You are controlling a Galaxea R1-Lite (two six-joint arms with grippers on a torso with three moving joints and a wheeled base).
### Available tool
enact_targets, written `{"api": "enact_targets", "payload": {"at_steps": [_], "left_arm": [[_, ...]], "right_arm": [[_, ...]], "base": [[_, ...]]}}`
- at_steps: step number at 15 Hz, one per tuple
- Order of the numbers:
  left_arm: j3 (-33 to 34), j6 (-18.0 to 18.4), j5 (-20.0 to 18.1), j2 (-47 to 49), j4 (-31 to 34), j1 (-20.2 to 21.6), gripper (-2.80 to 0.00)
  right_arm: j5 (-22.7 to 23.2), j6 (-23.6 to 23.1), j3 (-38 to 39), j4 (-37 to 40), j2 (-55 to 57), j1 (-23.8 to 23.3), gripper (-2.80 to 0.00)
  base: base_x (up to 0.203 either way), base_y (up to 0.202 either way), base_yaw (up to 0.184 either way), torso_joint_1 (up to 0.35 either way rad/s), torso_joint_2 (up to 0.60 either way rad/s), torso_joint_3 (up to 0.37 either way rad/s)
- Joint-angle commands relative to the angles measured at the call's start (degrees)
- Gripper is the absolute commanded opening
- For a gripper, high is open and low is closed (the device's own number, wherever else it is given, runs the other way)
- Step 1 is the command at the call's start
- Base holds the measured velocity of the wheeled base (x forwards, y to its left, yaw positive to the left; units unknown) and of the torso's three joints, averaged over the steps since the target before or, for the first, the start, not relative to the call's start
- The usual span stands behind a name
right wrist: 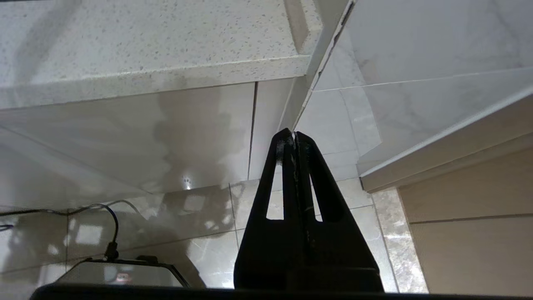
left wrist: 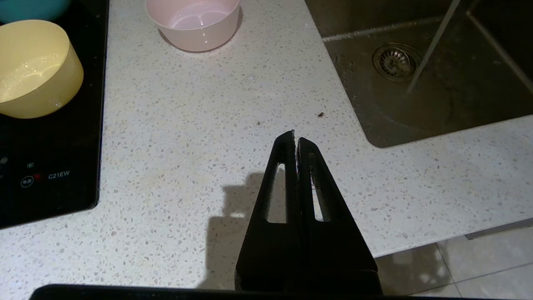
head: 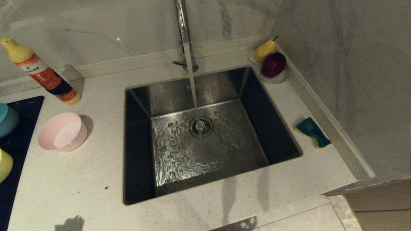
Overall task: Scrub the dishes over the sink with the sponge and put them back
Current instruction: Turn off the faucet
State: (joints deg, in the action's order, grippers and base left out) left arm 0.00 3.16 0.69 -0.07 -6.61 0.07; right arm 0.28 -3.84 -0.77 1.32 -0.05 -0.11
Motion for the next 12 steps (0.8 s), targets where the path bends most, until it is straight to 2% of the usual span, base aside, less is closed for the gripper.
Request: {"api": "enact_targets", "payload": {"at_steps": [1,6,8,12], "left_arm": [[2.29,0.01,0.02,-0.01,-0.07,0.01,-2.80],[2.29,0.12,-0.06,-0.01,-0.07,0.01,-2.80],[2.29,1.68,-1.13,0.07,0.02,0.01,-2.80],[2.29,1.24,-1.13,0.07,0.02,0.01,-2.80]], "right_arm": [[-0.01,0.15,0.06,0.18,-0.04,-0.07,-2.80],[-0.01,0.15,0.06,0.18,-0.04,-0.06,-2.80],[-0.01,0.23,0.06,0.18,-0.04,0.02,-2.80],[-0.01,0.23,0.06,0.18,-0.04,0.02,-2.80]], "base": [[0.000,0.000,0.000,0.000,0.00,0.000],[0.000,0.000,0.000,0.000,0.00,0.000],[0.000,0.000,0.000,0.000,0.00,0.000],[0.000,0.000,0.000,0.000,0.00,0.000]]}}
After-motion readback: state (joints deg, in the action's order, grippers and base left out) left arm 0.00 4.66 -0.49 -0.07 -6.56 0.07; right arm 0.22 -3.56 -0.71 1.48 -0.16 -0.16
